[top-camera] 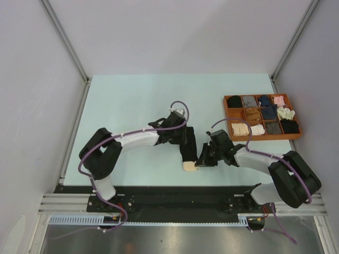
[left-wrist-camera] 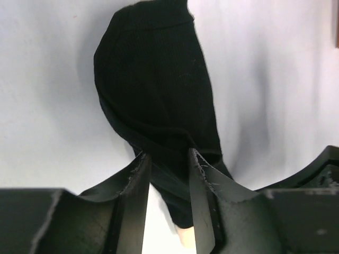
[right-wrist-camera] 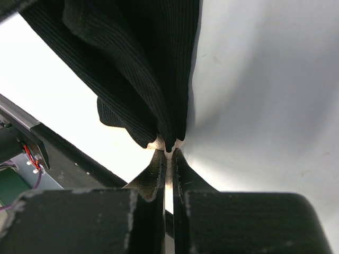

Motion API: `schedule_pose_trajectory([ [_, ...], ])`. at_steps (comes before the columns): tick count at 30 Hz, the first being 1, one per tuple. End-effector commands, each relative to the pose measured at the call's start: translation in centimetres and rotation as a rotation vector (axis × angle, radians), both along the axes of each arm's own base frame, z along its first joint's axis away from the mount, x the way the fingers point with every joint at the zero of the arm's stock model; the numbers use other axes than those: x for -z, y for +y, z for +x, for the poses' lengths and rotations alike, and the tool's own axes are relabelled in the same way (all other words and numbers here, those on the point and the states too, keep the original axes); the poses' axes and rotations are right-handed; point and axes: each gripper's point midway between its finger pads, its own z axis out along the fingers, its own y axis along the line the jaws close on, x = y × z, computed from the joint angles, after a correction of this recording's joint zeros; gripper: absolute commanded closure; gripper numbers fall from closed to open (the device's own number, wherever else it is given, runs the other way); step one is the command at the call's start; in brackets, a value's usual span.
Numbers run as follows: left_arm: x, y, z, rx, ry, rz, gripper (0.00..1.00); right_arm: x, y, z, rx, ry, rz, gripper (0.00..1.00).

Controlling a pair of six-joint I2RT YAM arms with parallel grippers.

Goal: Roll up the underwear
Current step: Fold the underwear at the center of the board.

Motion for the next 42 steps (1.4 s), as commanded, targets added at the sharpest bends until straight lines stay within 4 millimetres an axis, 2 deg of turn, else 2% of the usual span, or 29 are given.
schedule_pose_trajectory([
  [1,-2.4,-1.7,0.9,0.021,-0.041,-0.048,0.62,0.8,-0.2,-0.4,-0.02,0.007,-0.038,1.0],
  [6,-2.8,-2.3,1.0,0.03,-0.044,-0.048,0.74,1.0,-0.3,-0.5,-0.017,0.008,-0.047,1.0],
  [9,-2.6,-3.2,1.2,0.043,-0.032,-0.048,0.76,1.1,-0.4,-0.5,-0.018,0.01,-0.053,1.0],
  [15,-1.9,-4.8,1.5,0.069,-0.01,-0.022,0.76,1.2,-0.4,-0.5,-0.019,0.009,-0.056,1.0],
  [16,-2.3,-5.2,1.9,0.069,-0.018,-0.025,0.76,1.3,-0.5,-0.6,-0.02,0.013,-0.06,1.0],
  [18,-1.1,-5.0,1.9,0.069,-0.005,0.017,0.76,1.3,-0.4,-0.5,-0.021,0.01,-0.057,1.0],
  [23,0.2,-5.2,2.4,0.067,0.004,0.058,0.76,1.5,-0.4,-0.7,-0.026,0.015,-0.062,1.0],
  [26,1.0,-4.6,2.7,0.058,0.003,0.112,0.75,1.6,-0.3,-0.7,-0.024,0.022,-0.062,1.0],
  [27,1.5,-4.3,2.7,0.056,0.011,0.135,0.74,1.4,-0.2,-0.7,-0.023,0.022,-0.058,1.0],
  [30,1.3,-4.2,3.1,0.05,-0.008,0.148,0.67,1.3,-0.1,-0.8,-0.018,0.025,-0.052,1.0],
  [31,0.6,-4.5,3.4,0.053,-0.022,0.136,0.64,1.3,-0.1,-0.8,-0.014,0.028,-0.049,1.0],
  [33,-1.3,-5.1,3.6,0.067,-0.054,0.098,0.44,1.0,0.1,-0.7,-0.008,0.023,-0.039,1.0],
  [34,-3.9,-5.4,3.8,0.068,-0.095,0.059,0.34,0.9,0.2,-0.6,-0.001,0.027,-0.033,1.0],
  [35,-5.2,-5.6,3.8,0.071,-0.113,0.033,0.23,0.8,0.2,-0.6,0.002,0.027,-0.028,1.0],
  [36,-6.5,-5.6,3.8,0.073,-0.134,0.015,0.21,0.8,0.3,-0.6,0.004,0.029,-0.022,1.0],
  [37,-9.6,-5.3,3.6,0.074,-0.181,-0.026,0.19,0.8,0.4,-0.6,0.005,0.035,-0.016,1.0],
  [38,-10.8,-4.9,3.5,0.062,-0.207,-0.035,0.13,0.7,0.6,-0.5,0.01,0.036,-0.006,1.0],
  [40,-11.8,-3.7,2.3,0.061,-0.234,-0.045,0.07,0.7,0.8,-0.5,0.01,0.044,0.006,1.0],
  [41,-14.2,-3.0,1.5,0.058,-0.275,-0.09,0.02,0.6,1.0,-0.4,0.013,0.044,0.015,1.0],
  [42,-14.7,-2.8,1.0,0.064,-0.291,-0.121,0.02,0.6,1.1,-0.4,0.014,0.049,0.02,1.0],
])
